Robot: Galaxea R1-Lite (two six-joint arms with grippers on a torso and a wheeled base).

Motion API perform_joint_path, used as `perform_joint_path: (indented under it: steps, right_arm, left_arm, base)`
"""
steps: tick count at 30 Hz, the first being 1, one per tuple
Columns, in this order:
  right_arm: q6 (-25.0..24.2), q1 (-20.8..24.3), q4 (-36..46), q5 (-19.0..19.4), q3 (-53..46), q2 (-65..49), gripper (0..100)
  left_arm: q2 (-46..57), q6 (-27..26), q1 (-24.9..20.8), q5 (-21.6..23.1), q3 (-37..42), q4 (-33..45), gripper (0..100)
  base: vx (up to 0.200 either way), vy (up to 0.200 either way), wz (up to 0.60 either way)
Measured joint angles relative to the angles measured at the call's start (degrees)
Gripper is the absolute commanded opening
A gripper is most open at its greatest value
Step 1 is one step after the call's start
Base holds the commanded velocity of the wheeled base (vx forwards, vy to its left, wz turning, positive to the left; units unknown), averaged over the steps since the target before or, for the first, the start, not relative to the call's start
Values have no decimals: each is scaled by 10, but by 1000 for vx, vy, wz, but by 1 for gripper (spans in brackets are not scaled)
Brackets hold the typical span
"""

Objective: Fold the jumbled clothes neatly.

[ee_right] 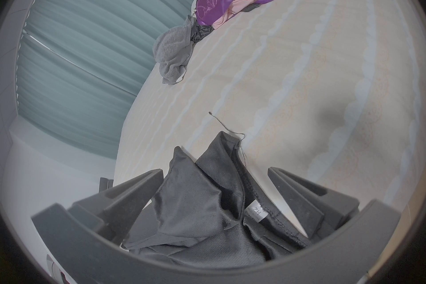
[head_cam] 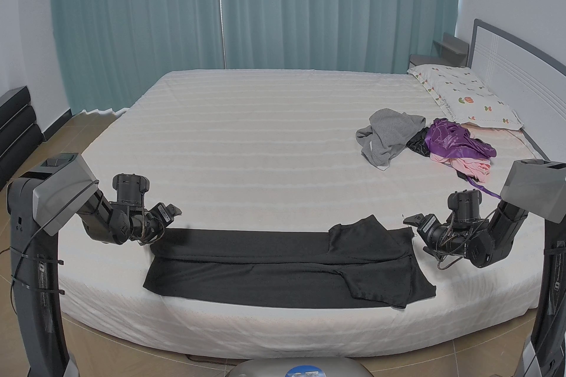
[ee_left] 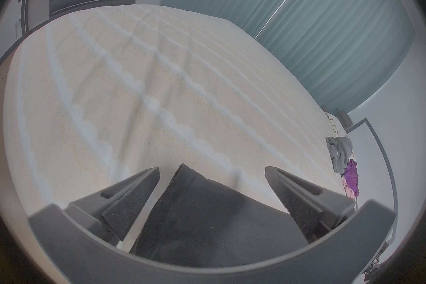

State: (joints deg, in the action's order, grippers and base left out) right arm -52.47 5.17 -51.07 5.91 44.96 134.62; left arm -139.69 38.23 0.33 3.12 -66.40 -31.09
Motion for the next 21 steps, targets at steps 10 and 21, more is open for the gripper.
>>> perform_joint_path:
  steps: [10,21]
  right_arm:
    - [-4,-1,0,1,0,0,100]
    - [-3,-1,1,1,-1,1,100]
  left_arm:
    - [-26,-15,0,-2,-21,1,0]
    - [-36,-7,4,-9,-29,0,0]
  base:
    - [0,0,0]
    - [0,0,0]
